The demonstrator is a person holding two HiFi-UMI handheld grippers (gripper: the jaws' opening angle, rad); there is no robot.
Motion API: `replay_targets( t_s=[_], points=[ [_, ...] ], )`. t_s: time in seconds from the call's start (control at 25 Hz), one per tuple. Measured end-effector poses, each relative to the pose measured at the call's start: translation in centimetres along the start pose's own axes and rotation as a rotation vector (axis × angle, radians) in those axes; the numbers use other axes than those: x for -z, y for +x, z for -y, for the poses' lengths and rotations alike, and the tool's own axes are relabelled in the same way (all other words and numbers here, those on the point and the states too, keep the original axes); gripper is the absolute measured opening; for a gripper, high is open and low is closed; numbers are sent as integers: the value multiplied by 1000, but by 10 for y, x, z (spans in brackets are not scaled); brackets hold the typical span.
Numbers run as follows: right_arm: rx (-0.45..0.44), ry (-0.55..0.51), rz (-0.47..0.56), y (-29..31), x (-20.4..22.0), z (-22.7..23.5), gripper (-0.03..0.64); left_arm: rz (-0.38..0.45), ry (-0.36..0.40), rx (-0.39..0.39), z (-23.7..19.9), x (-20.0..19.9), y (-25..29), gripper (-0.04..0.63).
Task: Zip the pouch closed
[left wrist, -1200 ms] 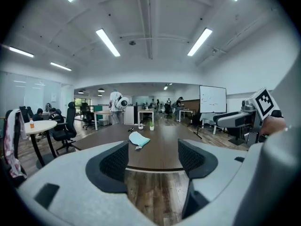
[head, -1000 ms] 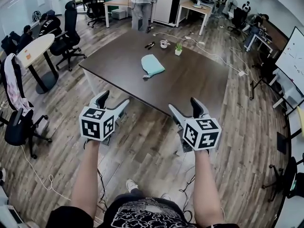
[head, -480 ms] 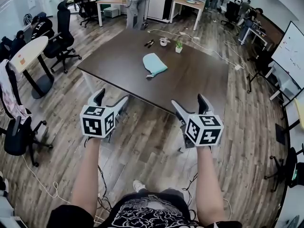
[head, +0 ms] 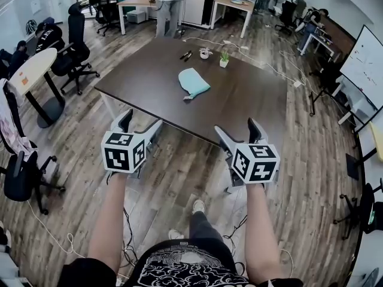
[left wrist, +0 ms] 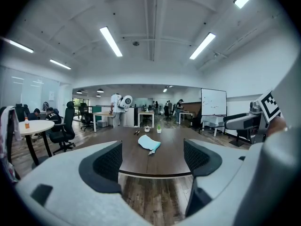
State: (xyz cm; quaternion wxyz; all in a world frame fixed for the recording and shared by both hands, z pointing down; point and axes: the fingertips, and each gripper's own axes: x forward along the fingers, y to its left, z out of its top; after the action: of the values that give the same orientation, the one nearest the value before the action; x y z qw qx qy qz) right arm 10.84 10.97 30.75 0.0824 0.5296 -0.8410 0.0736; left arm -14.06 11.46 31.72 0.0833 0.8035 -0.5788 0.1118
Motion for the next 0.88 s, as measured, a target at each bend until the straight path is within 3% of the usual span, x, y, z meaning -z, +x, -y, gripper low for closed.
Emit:
replay_targets(
  t_s=[0.4,0.88],
  points=[
    [-5,14,8,51,-3,16,457,-14,12,9,-15,-5,47,373],
    [-36,26,-26,175,-14,82,457,-41,3,9,-40,-30,179,373]
  ],
)
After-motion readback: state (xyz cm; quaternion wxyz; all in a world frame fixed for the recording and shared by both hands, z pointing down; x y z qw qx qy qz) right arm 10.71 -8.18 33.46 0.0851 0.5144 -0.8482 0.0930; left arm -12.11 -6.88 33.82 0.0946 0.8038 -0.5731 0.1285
